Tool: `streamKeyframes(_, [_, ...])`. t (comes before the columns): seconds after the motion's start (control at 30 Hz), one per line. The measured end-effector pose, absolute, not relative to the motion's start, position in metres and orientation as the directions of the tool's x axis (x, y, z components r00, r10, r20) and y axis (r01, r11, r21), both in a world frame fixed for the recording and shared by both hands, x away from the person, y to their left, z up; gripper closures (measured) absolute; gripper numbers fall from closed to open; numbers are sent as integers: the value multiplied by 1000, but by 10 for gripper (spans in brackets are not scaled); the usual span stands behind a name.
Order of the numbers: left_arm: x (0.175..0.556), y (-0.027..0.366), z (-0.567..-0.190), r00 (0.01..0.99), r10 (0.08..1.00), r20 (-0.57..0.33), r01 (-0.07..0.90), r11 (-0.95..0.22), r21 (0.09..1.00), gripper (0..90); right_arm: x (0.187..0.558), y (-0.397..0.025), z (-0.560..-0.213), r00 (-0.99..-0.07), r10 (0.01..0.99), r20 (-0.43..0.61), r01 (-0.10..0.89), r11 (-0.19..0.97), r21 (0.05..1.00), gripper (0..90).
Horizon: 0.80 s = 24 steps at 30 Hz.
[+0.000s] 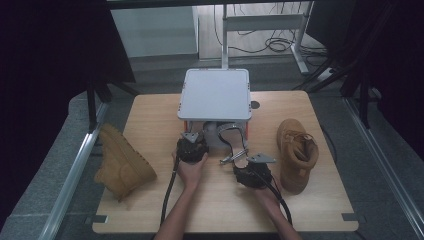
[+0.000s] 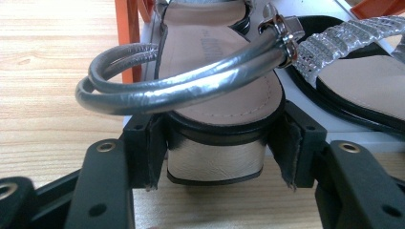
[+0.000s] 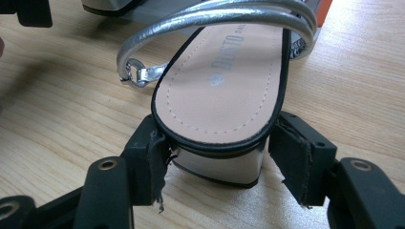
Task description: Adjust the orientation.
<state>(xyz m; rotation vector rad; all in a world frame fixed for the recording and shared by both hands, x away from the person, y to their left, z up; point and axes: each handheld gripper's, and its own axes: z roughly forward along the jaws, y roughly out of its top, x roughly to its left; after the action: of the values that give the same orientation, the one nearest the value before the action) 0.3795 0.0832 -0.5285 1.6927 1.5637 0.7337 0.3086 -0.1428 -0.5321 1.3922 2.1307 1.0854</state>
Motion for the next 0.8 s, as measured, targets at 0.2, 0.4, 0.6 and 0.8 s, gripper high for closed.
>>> streamKeyframes(0.2, [386,85,-526,102,993,-66,593,-7,805,424,309,-143,-532,-442,891,99,605,215,767,407])
streamKeyframes(0.4, [392,85,-524,94,993,-70,591,1,806,424,309,-143,-532,-443,891,99,605,215,767,407])
streamKeyframes(0.6, [396,81,-529,94,993,-65,603,-5,798,422,308,-143,-532,-443,891,101,606,214,766,408])
streamKeyframes(0.8, [398,81,-531,95,993,-66,600,-4,800,420,308,-143,-533,-443,890,104,605,212,767,409])
